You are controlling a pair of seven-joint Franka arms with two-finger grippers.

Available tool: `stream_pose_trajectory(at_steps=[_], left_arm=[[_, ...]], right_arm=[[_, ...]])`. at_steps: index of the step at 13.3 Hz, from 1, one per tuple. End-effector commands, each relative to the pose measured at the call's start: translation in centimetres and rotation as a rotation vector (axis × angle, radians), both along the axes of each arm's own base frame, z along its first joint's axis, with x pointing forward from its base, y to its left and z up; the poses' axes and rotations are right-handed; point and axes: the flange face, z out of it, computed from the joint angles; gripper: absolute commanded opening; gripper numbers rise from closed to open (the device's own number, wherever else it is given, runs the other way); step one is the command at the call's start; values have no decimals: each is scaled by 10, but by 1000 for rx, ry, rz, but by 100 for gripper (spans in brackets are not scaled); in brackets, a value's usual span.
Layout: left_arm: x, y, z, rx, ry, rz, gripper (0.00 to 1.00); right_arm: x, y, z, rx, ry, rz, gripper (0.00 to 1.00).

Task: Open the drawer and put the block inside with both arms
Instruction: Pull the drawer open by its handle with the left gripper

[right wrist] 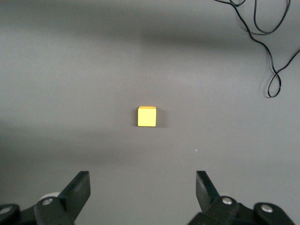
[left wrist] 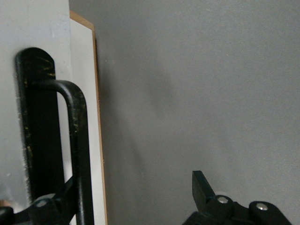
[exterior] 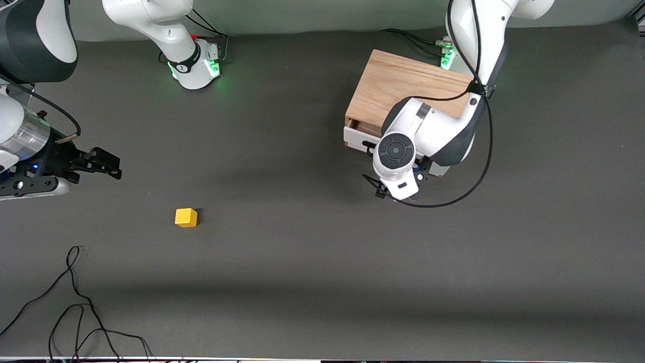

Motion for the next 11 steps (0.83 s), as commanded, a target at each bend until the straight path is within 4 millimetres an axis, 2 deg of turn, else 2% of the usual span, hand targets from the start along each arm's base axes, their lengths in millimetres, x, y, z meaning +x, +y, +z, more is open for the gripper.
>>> stream_pose_trajectory(at_steps=[1,6,11], left_arm=[[20,-15,1,-11,-42,4,100],[34,-25,9,-33,-72,-3,100],[51,-34,5,-46,-95,-1,100]], right_arm=[[0,-3,8,-15,-22,-15,100],[0,-7,7,-9,-23,-25,100],[0,-7,7,-7,-21,-25,100]])
